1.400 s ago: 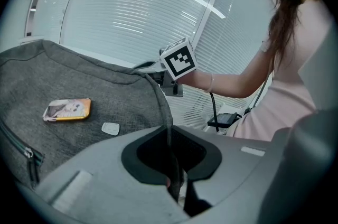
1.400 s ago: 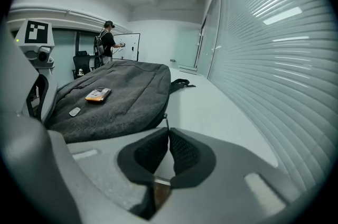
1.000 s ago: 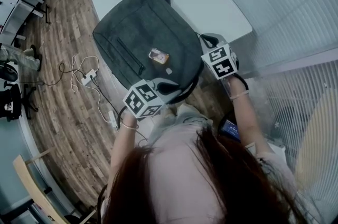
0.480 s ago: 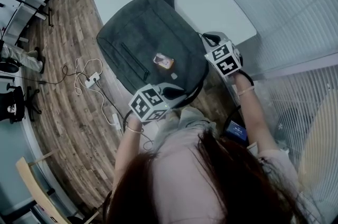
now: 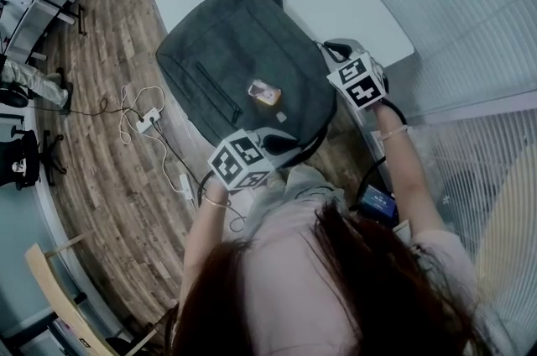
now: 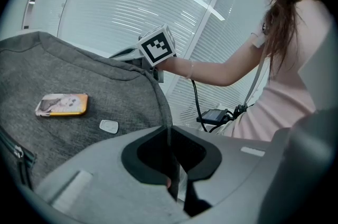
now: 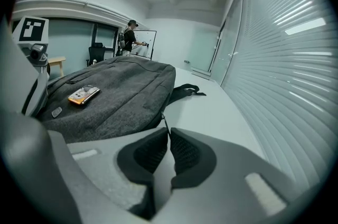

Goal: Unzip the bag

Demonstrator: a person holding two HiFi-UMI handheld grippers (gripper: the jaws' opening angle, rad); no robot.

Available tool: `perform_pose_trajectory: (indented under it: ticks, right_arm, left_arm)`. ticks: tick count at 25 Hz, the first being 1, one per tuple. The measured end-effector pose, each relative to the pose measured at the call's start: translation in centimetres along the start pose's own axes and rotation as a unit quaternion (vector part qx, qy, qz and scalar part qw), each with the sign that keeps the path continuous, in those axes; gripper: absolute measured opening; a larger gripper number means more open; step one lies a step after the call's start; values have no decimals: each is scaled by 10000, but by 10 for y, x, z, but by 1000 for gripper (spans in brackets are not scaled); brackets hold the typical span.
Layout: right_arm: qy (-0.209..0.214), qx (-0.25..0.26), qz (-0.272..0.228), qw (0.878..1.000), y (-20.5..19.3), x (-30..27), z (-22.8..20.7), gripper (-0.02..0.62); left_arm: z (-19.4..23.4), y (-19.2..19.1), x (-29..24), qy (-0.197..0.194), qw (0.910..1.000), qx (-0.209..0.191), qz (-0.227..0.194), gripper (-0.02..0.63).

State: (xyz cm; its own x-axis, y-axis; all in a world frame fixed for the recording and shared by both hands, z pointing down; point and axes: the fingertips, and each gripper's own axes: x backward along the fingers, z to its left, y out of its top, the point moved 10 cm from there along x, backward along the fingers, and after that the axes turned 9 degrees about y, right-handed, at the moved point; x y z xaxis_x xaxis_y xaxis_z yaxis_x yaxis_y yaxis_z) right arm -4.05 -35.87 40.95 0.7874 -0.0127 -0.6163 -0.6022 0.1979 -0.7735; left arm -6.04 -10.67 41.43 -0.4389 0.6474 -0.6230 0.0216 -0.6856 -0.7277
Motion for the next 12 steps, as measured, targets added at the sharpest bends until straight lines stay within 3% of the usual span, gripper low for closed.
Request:
perform_pose_trajectory:
  ticks: [12]
  right_arm:
    - [84, 247, 46, 9996, 12, -14, -10, 23]
  left_arm:
    - [1, -1, -2, -13, 10000, 8, -2, 34]
